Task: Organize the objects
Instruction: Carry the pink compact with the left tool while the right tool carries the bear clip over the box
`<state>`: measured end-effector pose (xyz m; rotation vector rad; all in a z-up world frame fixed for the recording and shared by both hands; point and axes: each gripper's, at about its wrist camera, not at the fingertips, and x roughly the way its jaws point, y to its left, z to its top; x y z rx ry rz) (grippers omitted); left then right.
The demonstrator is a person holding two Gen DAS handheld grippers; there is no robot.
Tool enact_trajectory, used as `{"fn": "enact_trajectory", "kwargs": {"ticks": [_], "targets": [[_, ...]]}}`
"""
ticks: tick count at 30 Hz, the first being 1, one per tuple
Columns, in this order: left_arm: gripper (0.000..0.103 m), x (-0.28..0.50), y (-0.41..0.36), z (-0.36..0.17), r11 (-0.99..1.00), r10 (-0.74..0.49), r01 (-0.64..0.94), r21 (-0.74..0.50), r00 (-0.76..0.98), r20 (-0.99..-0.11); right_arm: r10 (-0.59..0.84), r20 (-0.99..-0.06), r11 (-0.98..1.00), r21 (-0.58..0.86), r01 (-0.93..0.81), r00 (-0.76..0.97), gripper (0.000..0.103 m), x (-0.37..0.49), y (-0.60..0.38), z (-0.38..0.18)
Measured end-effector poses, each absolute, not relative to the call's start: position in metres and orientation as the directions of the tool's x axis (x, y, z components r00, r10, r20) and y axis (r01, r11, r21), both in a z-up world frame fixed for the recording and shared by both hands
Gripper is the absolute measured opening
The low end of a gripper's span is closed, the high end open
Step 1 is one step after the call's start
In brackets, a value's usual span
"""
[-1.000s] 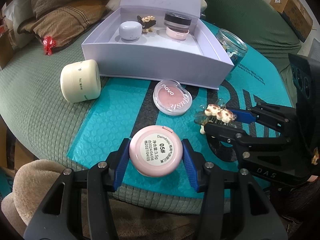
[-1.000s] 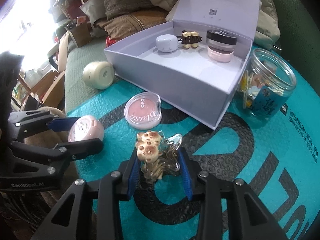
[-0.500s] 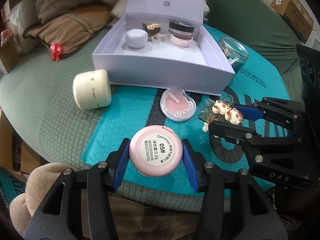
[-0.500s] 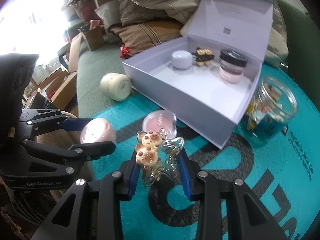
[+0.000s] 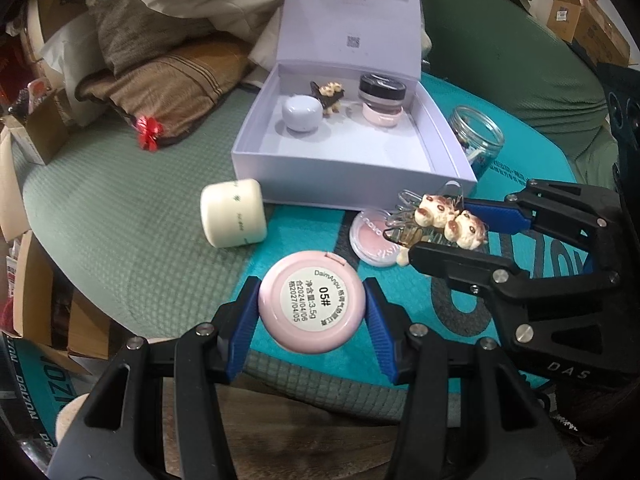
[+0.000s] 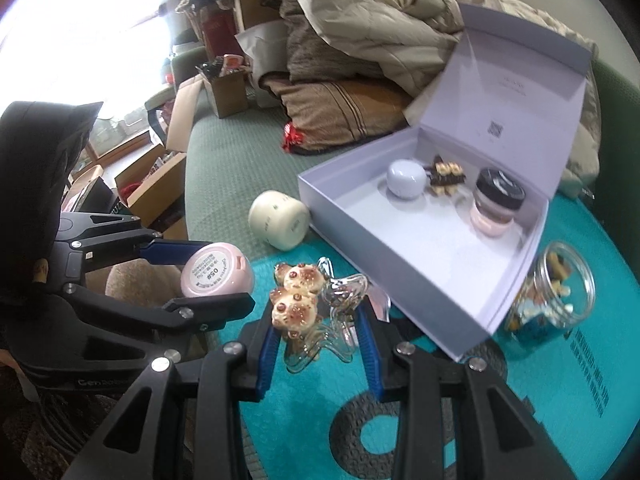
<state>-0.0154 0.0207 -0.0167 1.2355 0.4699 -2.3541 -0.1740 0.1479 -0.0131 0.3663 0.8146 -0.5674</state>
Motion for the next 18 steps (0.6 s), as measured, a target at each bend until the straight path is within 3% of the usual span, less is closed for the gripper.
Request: {"fn": "enact_trajectory", "kwargs": {"ticks": [18], "targets": [[0.049, -0.008, -0.022, 0.005, -0.812, -0.271, 0.578, -0.081, -0.496, -0.825, -0.324, -0.745, 0.831, 0.070, 0.551, 0.584, 0.036, -0.138, 0.130, 0.007]]}}
